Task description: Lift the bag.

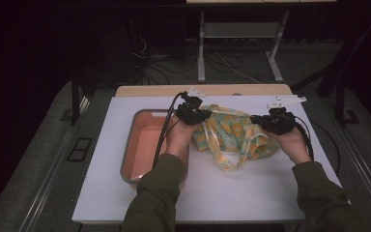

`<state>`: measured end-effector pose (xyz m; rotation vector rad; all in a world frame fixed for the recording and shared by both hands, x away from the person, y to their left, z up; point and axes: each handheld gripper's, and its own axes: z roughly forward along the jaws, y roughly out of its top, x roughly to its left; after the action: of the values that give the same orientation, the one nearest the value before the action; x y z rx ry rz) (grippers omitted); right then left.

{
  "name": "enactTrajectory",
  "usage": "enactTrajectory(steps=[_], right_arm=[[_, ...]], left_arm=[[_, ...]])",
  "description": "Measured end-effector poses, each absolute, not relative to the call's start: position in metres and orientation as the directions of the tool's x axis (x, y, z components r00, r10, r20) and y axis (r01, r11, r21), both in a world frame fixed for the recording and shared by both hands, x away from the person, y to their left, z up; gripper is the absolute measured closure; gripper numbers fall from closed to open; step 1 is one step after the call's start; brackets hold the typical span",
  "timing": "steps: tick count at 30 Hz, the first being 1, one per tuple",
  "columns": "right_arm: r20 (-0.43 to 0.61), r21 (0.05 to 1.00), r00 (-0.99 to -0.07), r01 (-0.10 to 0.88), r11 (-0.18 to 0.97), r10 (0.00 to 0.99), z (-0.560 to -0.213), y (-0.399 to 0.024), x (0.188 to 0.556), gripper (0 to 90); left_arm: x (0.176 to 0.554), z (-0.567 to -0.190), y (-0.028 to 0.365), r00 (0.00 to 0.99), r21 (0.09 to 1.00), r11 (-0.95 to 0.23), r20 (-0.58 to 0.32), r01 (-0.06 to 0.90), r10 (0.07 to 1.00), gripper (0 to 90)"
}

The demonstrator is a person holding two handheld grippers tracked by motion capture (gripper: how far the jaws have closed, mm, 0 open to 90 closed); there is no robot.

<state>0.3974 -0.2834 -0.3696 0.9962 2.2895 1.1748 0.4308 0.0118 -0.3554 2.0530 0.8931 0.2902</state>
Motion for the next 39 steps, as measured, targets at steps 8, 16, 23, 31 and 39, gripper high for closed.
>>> enactTrajectory(steps=[8, 16, 23, 31, 39], right_arm=[[0.073, 0.778, -0.64, 0.516, 0.357, 0.765, -0.401, -0.282, 0.428, 89.0], [0.14, 0.772, -0.621, 0.556, 0.307, 0.771, -0.41, -0.288, 0.434, 85.4], [0.219, 0.808, -0.643, 0.541, 0.233, 0.734, -0.397, -0.292, 0.425, 56.8], [0.218, 0.841, -0.643, 0.506, 0.194, 0.734, -0.385, -0.294, 0.418, 26.4], [0.203, 0.874, -0.667, 0.453, 0.174, 0.717, -0.365, -0.296, 0.4, 20.7]], left_arm=[[0.447, -0.364, 0.003, 0.687, 0.745, -0.397, -0.112, 0.536, 0.718, 87.6], [0.447, -0.366, 0.004, 0.697, 0.751, -0.4, -0.11, 0.525, 0.708, 64.8], [0.44, -0.36, 0.017, 0.71, 0.788, -0.349, -0.152, 0.507, 0.688, 40.4], [0.433, -0.352, 0.03, 0.735, 0.829, -0.309, -0.17, 0.467, 0.656, 20.4], [0.417, -0.348, 0.05, 0.763, 0.847, -0.31, -0.159, 0.431, 0.626, 14.5]])
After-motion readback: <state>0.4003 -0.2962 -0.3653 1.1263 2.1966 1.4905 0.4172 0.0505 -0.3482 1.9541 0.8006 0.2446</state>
